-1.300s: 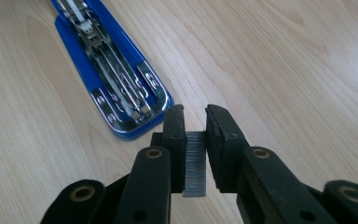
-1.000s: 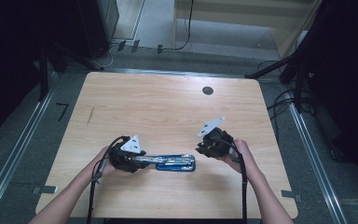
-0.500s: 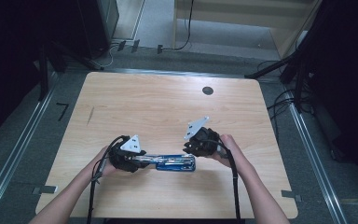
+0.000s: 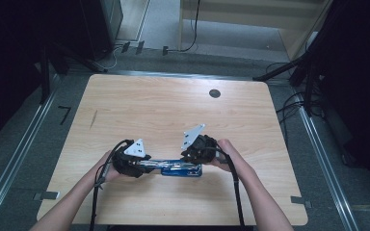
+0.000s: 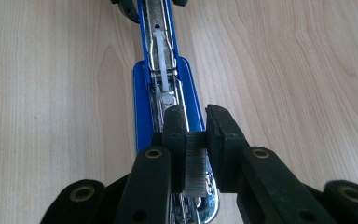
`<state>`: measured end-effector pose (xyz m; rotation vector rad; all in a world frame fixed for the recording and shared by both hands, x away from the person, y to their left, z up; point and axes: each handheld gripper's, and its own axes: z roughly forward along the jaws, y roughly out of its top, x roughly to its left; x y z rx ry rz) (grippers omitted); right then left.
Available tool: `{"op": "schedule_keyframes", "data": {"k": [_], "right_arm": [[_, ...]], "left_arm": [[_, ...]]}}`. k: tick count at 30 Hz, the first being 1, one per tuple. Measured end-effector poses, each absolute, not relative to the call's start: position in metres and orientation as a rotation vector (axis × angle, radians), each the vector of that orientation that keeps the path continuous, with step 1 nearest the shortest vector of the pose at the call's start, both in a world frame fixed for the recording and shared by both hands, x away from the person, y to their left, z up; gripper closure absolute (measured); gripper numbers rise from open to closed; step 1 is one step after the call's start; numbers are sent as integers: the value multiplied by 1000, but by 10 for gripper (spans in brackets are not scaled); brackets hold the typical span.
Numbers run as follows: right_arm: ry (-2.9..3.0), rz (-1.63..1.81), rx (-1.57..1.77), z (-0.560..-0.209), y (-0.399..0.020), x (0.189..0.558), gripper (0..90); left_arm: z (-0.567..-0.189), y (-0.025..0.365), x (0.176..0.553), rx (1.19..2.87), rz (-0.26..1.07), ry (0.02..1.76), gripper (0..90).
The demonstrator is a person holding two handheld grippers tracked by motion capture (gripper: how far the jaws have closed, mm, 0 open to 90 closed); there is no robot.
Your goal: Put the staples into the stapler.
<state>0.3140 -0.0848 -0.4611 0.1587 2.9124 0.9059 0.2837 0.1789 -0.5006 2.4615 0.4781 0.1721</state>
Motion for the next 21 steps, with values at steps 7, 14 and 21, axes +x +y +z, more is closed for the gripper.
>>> {"op": "schedule_keyframes", "data": {"k": [7,14,21], "right_arm": [[2935,949,99,-468,-86,315,799],[2951,937,66,-472,-89,314,800],[2947,911,40,-475,-92,313,801]], "left_arm": [[-501,179,284,2460,170,483,532],[-501,179,284,2459,167,484,532],[-501,179,284,2457,165,485,532]]}}
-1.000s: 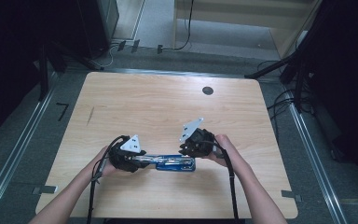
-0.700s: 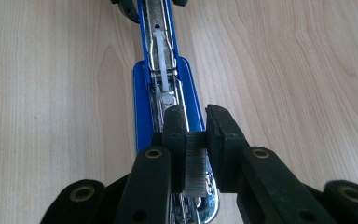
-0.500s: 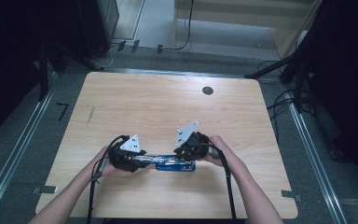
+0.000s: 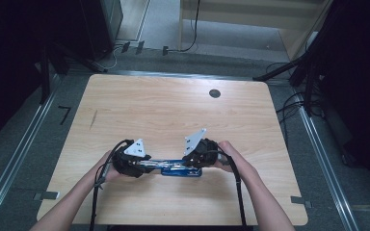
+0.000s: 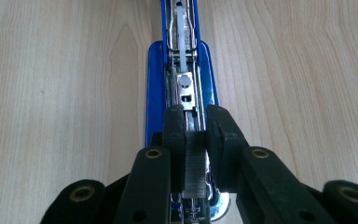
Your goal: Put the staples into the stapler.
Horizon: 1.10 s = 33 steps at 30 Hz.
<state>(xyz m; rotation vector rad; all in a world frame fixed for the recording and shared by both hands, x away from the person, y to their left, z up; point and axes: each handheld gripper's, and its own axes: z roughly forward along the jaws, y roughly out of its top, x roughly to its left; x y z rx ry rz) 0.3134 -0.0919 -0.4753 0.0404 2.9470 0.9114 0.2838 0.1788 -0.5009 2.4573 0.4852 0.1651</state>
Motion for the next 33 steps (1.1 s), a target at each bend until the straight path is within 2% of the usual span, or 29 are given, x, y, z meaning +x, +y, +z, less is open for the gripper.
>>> {"op": "schedule_keyframes", "data": {"k": [20,26,30,33], "right_arm": [[2969,805,15,-479,-95,313,790],[2972,851,152,-480,-101,313,674],[2957,911,284,-481,-105,314,627],[2928,921,456,-481,-111,311,575]], "left_arm": [[-501,179,284,2457,168,484,532],[-501,178,283,2455,170,486,531],[-501,178,283,2456,173,486,526],[-500,179,284,2462,173,483,522]]}}
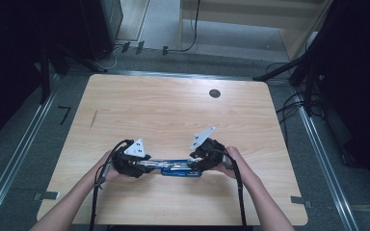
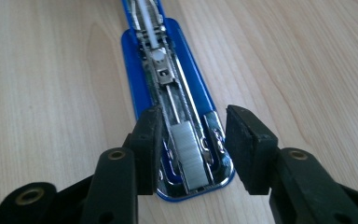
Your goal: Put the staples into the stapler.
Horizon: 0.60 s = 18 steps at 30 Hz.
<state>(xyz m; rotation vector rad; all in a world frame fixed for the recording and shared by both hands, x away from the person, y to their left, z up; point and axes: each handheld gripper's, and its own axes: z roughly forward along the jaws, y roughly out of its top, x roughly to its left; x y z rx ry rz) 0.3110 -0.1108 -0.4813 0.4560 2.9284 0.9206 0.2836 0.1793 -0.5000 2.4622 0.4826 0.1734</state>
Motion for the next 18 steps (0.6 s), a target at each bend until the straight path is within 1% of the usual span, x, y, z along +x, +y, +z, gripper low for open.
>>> {"op": "schedule_keyframes", "data": {"k": [9,13,18], "right_arm": [[2810,967,808,-475,-127,306,488],[2765,971,888,-476,-131,302,474],[2729,936,964,-480,-134,297,437]], "left_arm": [[-499,184,284,2454,170,498,505],[-499,186,284,2452,167,510,496],[-498,189,284,2449,168,505,495]]}}
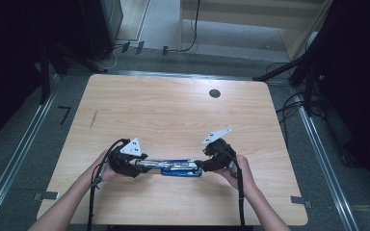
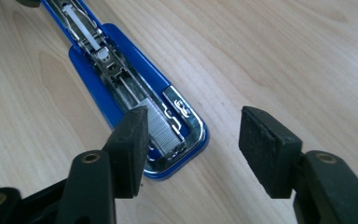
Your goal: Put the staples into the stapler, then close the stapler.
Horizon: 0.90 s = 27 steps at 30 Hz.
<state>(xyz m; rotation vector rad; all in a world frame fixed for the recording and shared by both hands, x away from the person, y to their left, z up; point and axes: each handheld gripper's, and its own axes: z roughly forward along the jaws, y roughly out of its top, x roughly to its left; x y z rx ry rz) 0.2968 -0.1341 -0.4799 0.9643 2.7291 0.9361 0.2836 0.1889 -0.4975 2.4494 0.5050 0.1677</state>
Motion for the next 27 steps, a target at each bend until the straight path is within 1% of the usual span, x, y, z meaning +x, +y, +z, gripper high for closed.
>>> {"op": "schedule_keyframes", "data": {"k": [6,18,27], "right_arm": [[2700,909,1019,-482,-137,293,418],[2701,882,1031,-484,-132,290,427],[2684,893,1031,-483,-131,289,431]], "left_arm": [[-497,192,283,2442,163,514,496],[-497,199,283,2417,158,531,503],[-500,201,284,2424,148,538,469]]}}
